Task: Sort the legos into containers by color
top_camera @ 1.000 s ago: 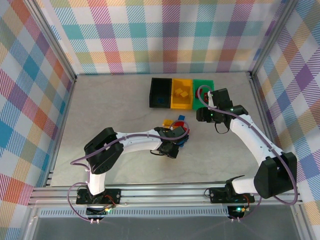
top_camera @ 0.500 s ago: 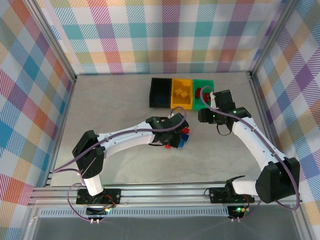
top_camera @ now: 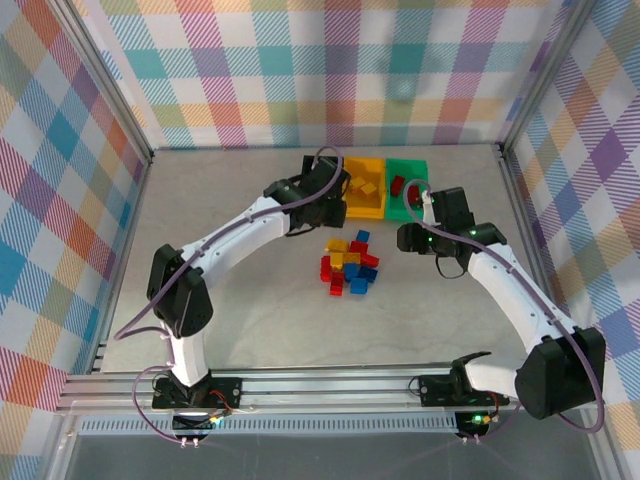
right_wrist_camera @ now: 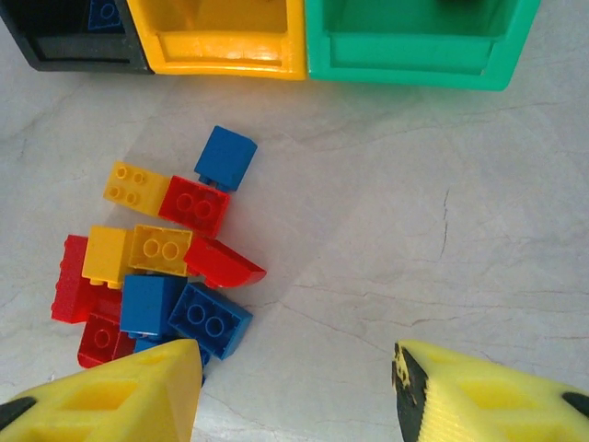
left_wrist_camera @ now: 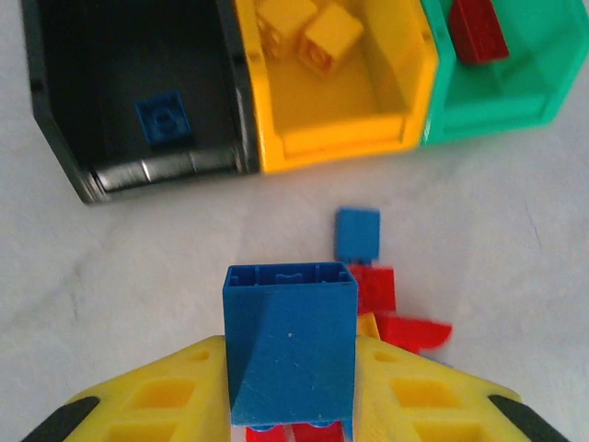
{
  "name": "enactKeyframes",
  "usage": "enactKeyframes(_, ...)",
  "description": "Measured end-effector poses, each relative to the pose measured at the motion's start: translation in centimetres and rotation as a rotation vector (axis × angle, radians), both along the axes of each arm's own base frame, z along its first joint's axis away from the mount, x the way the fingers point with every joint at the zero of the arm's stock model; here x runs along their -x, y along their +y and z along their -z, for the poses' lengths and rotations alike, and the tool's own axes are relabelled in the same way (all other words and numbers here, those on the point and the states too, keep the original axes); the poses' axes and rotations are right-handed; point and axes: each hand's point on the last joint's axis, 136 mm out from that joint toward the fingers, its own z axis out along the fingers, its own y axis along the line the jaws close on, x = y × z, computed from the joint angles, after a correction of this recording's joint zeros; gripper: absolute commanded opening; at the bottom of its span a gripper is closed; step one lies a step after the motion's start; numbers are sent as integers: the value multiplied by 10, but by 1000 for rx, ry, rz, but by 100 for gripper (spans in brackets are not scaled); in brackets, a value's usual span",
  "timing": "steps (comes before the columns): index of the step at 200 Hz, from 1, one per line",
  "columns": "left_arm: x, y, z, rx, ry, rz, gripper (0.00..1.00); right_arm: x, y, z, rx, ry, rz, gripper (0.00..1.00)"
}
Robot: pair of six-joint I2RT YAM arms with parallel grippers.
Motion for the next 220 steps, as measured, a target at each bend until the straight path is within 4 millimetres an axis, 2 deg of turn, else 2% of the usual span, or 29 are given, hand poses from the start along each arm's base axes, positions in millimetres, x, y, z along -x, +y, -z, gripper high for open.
enactKeyframes(33, -50, 7, 9, 6, -38, -47, 32, 8, 3, 7, -23, 23, -12, 58)
enactKeyframes(70, -104, 6, 38, 6, -64, -86, 32, 16, 11, 17, -41, 56, -35, 58)
enactKeyframes(99, -134, 4, 56, 6, -76, -104, 33, 29, 24, 29, -35, 83, -85, 58)
enactKeyframes(150, -155, 12, 75, 16, -74, -130, 38, 39, 35, 42, -28, 107, -125, 58)
enactKeyframes(187, -166, 18, 75, 58, -75, -129, 54, 36, 45, 47, -36, 112, -140, 57)
enactKeyframes(220, -171, 20, 72, 73, -86, -128, 57, 35, 51, 52, -38, 123, -147, 58)
